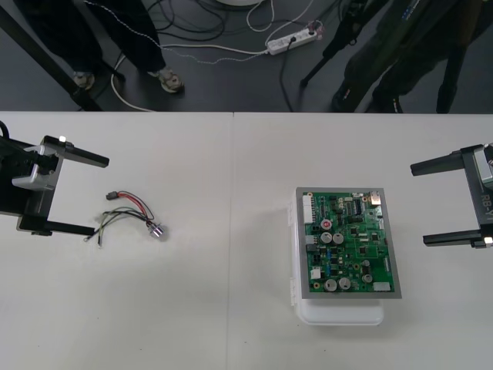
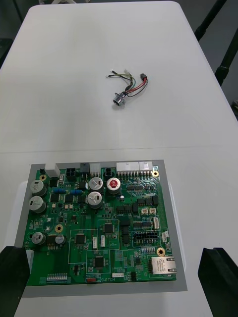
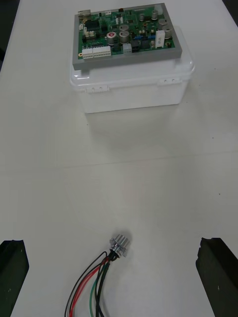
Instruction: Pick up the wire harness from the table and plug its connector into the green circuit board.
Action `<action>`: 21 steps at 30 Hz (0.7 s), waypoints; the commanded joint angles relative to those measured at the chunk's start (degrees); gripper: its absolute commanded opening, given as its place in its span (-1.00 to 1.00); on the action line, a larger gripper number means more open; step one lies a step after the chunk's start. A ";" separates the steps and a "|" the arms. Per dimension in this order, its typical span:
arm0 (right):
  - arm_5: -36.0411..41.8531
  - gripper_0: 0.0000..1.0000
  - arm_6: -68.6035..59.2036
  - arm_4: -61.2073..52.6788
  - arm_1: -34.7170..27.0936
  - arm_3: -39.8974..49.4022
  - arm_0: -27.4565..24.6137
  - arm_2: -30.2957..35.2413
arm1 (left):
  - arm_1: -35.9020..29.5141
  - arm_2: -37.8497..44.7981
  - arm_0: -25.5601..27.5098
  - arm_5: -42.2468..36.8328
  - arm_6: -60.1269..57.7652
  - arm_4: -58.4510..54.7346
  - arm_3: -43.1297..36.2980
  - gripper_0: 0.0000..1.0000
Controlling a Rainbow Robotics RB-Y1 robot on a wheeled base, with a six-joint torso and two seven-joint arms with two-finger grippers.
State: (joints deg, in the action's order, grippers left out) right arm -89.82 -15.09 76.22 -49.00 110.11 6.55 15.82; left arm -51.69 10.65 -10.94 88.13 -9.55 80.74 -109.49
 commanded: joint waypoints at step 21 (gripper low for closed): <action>-0.18 1.00 2.52 0.15 -2.24 0.72 0.66 -0.09 | 0.71 -0.46 0.83 1.87 -3.72 -0.67 -0.55 1.00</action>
State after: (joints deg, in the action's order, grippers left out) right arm -89.82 -15.09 76.22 -49.00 110.11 6.55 15.82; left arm -51.69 10.65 -10.94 88.13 -9.55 80.74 -109.49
